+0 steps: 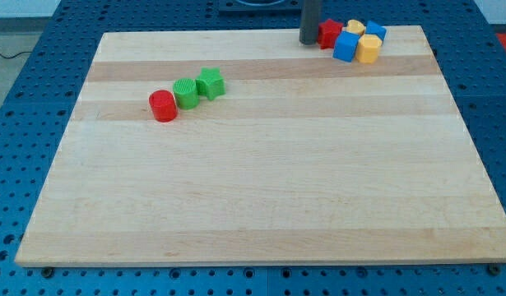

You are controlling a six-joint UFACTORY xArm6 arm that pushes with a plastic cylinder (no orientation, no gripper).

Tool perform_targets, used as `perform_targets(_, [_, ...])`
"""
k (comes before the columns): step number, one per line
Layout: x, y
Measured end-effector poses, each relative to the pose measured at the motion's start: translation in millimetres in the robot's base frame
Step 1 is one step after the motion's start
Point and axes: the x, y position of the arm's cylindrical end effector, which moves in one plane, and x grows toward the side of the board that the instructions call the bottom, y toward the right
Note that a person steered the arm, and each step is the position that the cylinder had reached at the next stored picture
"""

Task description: Push the green star into the blue cube

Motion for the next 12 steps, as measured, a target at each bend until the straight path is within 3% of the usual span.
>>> perform_targets(2, [-2.5, 31.4])
perform_targets(3, [-2.5, 17.4])
perform_targets(4, [5.4, -46.6])
perform_targets(6, [63.0, -229.2])
perform_targets(7, [104.0, -259.8])
perform_targets(9, [148.7, -210.8])
perform_targets(11, [135.4, -150.0])
perform_targets(12, [150.1, -209.1])
